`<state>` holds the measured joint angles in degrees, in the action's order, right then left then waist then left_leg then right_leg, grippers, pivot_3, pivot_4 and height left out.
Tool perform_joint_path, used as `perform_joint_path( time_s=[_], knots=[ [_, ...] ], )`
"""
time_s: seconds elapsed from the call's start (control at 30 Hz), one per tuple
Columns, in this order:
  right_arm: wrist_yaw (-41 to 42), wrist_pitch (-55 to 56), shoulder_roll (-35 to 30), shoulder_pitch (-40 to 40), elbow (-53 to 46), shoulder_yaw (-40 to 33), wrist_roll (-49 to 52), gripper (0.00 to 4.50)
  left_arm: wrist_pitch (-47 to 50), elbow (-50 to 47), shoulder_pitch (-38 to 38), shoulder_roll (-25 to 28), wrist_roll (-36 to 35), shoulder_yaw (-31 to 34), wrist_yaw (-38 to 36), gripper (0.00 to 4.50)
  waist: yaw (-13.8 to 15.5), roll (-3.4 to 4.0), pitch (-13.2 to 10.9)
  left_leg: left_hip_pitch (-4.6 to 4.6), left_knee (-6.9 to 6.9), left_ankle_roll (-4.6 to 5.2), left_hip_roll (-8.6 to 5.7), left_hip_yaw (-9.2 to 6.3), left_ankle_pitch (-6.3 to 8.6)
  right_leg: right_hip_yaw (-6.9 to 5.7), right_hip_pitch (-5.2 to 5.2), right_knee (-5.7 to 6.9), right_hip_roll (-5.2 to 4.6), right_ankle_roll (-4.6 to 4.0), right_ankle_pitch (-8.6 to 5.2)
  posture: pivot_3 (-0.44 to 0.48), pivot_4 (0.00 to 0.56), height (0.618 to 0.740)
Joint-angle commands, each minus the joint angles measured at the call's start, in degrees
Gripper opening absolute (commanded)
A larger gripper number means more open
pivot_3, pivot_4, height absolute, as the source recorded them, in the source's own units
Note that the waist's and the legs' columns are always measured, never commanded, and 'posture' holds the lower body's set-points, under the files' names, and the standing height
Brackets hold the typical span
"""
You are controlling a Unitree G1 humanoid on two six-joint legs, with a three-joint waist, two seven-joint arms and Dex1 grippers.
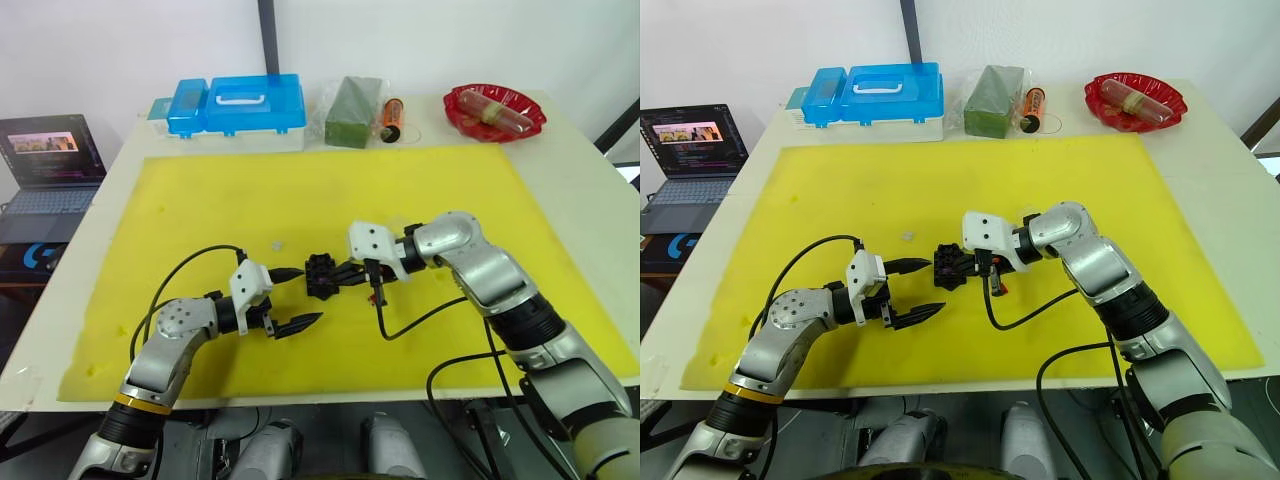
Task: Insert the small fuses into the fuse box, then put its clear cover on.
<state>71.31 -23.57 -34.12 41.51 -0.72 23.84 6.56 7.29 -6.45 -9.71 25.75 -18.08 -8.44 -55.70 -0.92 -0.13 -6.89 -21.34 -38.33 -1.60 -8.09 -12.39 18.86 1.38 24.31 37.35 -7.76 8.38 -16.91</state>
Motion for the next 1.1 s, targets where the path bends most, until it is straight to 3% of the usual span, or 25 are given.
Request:
perform_joint_path(
  time_s=[0.03, 1.1],
  knots=[
    [-0.1, -0.3, 0.1, 1.7, -1.4, -1.4, 0.2, 0.0, -0.2, -2.1, -0.2, 0.3, -0.5, 0.4, 0.2, 4.48, 0.0, 0.0, 0.0, 0.0, 0.0, 0.0, 0.0, 0.0, 0.0, 0.0, 0.0, 0.0, 0.0, 0.0, 0.0, 0.0, 0.15, 0.74],
    [-0.3, -3.9, -0.5, 1.6, -1.8, -1.3, 0.0, 0.0, -1.7, -0.4, -0.2, 0.0, -0.2, 0.1, -0.3, 4.48, 0.1, 0.0, 0.0, 0.0, 0.0, 0.0, 0.0, 0.0, 0.0, 0.0, 0.0, 0.0, 0.0, 0.0, 0.0, 0.0, 0.15, 0.74]
  ],
)
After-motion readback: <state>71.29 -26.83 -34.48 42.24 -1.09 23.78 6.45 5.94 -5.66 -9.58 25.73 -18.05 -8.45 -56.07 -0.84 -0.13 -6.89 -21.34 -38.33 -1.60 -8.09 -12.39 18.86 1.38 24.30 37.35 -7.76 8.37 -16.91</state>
